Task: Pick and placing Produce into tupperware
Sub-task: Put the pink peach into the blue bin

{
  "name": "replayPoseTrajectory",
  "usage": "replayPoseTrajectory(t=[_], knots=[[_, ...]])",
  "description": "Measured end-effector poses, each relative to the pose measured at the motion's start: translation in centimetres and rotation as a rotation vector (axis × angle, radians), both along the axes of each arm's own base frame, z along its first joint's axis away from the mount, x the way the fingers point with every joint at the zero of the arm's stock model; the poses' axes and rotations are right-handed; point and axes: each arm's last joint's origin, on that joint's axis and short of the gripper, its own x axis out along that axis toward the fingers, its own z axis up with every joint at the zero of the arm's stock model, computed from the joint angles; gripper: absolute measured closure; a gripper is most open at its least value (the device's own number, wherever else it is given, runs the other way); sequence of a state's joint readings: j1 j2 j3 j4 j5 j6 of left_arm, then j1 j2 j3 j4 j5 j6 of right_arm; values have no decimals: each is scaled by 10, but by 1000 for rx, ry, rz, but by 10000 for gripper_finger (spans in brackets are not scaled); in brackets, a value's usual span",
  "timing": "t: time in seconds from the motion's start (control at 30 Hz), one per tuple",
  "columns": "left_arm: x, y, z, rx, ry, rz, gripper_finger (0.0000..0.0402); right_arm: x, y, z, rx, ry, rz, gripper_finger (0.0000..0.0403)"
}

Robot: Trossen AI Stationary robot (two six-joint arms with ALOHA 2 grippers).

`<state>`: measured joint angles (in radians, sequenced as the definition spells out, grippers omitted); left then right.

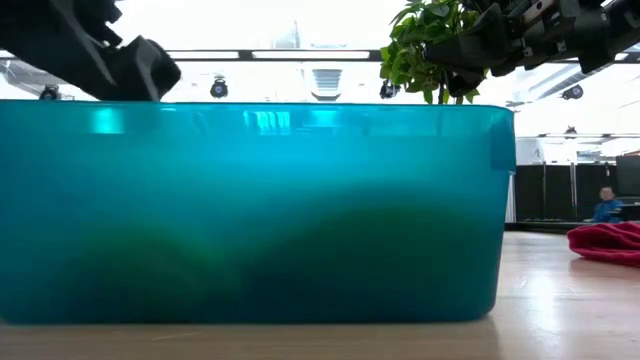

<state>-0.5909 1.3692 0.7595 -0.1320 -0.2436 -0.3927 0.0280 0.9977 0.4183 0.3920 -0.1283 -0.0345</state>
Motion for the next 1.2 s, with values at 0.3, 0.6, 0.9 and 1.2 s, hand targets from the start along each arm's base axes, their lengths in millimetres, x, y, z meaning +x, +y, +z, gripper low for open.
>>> replayPoseTrajectory(t=[0.3, 0.6, 0.9, 1.2], knots=[[-5, -1, -5, -176, 142, 49, 214, 0, 0, 0, 0, 0, -1, 394], [-9, -2, -9, -345, 282, 139, 214, 0, 0, 0, 0, 0, -1, 394], [-16, -3, -15, -393, 381, 224, 214, 0, 0, 0, 0, 0, 0, 394], [-33, -4, -23, -427, 552, 433, 214, 0, 0, 0, 0, 0, 0, 394]])
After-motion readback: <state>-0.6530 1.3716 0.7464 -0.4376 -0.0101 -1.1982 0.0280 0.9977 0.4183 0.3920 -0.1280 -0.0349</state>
